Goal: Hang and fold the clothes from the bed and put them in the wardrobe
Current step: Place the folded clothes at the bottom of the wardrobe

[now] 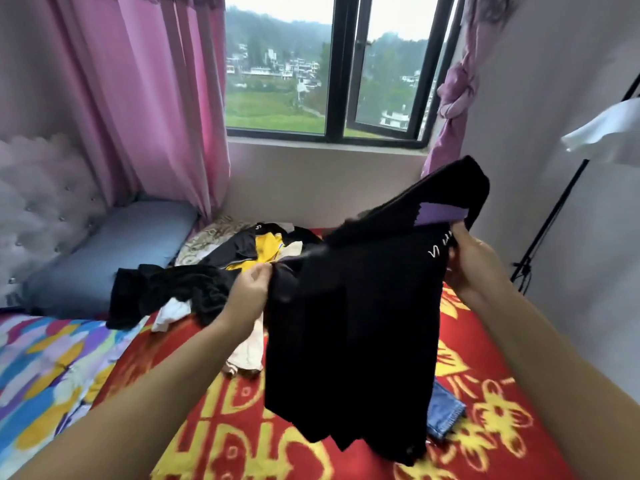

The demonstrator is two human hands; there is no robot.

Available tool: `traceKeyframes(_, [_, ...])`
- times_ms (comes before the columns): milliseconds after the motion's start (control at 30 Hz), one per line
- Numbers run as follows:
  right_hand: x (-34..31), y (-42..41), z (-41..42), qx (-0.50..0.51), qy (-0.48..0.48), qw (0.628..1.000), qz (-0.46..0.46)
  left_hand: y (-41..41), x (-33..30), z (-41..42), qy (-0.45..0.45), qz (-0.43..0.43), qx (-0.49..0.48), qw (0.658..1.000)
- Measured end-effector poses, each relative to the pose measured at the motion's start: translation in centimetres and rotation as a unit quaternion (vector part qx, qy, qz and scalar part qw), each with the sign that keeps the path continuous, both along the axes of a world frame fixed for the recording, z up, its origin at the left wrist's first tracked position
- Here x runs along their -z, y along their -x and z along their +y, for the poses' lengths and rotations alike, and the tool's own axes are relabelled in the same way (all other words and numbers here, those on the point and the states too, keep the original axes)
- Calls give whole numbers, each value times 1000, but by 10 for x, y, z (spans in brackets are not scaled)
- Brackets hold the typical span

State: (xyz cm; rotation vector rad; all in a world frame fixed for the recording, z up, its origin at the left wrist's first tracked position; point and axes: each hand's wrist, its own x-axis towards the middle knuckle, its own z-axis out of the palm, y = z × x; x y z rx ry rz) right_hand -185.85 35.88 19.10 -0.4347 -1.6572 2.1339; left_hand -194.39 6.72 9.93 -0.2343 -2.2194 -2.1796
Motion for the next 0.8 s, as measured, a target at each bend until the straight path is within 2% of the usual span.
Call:
traceKeyframes(100, [11,1,19,2,72,997,-7,18,-25,-2,-125,-28,-25,991])
traceKeyframes(167, [15,2,22,-57,87,995,15,19,-41,-3,-206,-47,-7,977])
traceKeyframes(233, [21,2,22,-73,65,995,7,14,-56,-4,-280,-79,64,954])
traceKeyframes(333, [25,5,26,-21,46,997,-51,2,-77,-6,-328,-113,281,895])
traceKeyframes(367, [28,7,28,-14,38,997,-62,3,-80,-6,-359,-141,297,873])
traceKeyframes(400, [30,10,30,-14,38,997,-69,5,-83,-6,-376,-171,258,873])
traceKeyframes(433, [32,12,30,-21,40,996,-74,11,-82,-8,-368,-175,187,894])
traceKeyframes(500, [32,14,27,-45,21,996,-79,20,-80,-14,-272,-126,48,953])
traceKeyframes(600, [16,15,7,-76,-54,994,-60,26,-70,-23,-152,-110,-41,981])
traceKeyframes(667, [-8,13,-13,-123,-69,990,-4,26,-64,-25,-30,-65,-120,990])
traceKeyframes(700, [-24,13,-22,-151,-69,986,33,24,-64,-22,11,-17,-137,990])
traceKeyframes(733, [-42,12,-30,-170,-77,980,68,18,-65,-16,35,37,-115,992])
traceKeyframes(800, [-75,15,-45,-187,-121,969,108,6,-59,6,103,78,38,991])
